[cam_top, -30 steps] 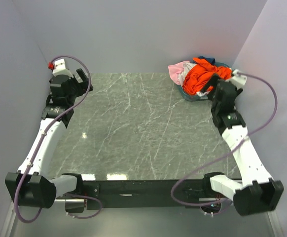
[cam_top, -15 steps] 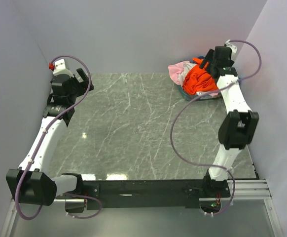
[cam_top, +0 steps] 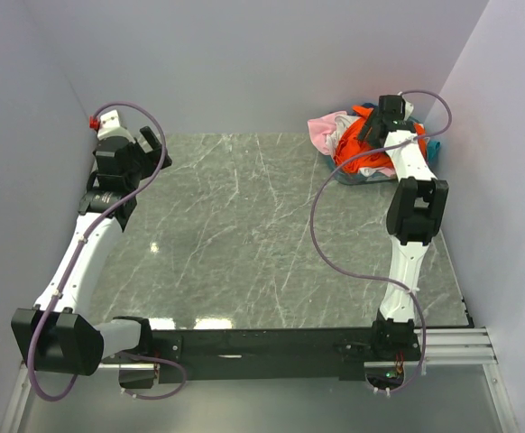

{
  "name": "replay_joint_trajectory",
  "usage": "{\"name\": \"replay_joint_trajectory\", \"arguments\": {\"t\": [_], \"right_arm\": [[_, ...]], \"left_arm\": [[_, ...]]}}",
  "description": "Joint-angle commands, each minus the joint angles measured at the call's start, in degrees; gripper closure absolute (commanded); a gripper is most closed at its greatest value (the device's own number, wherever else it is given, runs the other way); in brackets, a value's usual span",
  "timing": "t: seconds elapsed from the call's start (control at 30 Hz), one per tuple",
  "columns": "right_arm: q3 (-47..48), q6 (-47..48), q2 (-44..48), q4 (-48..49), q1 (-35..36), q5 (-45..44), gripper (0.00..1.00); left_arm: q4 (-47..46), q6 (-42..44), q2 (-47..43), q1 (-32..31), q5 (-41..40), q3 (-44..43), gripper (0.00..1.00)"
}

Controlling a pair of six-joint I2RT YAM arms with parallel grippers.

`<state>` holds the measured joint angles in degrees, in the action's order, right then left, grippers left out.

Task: Fold and stack the t-shirts
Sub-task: Grab the tshirt from the pile

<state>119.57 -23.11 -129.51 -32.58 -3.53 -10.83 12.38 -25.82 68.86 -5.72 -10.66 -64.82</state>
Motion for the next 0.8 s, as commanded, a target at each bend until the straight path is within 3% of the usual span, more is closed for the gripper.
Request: {"name": "replay_joint_trajectory", "arguments": {"t": [0.0, 0.07, 0.1, 0.17, 0.2, 0.33, 0.57, 0.77], "right_arm": [[2.16, -1.32, -0.21, -0.30, -0.34, 0.11, 0.18], [1.99, -0.88, -0.56, 0.32, -0.34, 1.07, 0.26], [2.07, -0.45, -0.65, 0.84, -0.42, 1.68, 0.38], [2.68, 0.35, -0.74, 1.03, -0.43, 3.87, 0.48], [3.56, 0.61, -0.83, 1.11, -0.43, 4.58, 0.63], [5.76, 1.84, -0.92, 2.25, -0.43, 5.56, 1.00], [0.77, 0.70, 7.05, 4.10, -0.34, 7.58, 1.00], [0.83, 2.46, 16.47, 3.40, 0.72, 6.88, 1.00]], "left_arm": [[0.80, 0.16, 0.05, 0.00, -1.21, 0.04, 0.01], [0.89, -0.01, 0.22, -0.08, -1.38, -0.05, 0.01], [0.98, -0.10, 0.22, 0.00, -1.39, -0.13, 0.01], [1.59, -0.45, 0.83, 0.00, -1.21, -0.66, 0.01], [1.85, -0.54, 1.10, -0.08, -0.86, -1.62, 0.01], [1.95, 1.38, 1.37, 0.00, 2.13, -2.60, 0.01], [3.17, 5.08, -0.39, 0.00, 3.71, -1.54, 0.00], [0.80, 1.31, -3.99, 0.00, 5.55, 3.28, 0.00]]}}
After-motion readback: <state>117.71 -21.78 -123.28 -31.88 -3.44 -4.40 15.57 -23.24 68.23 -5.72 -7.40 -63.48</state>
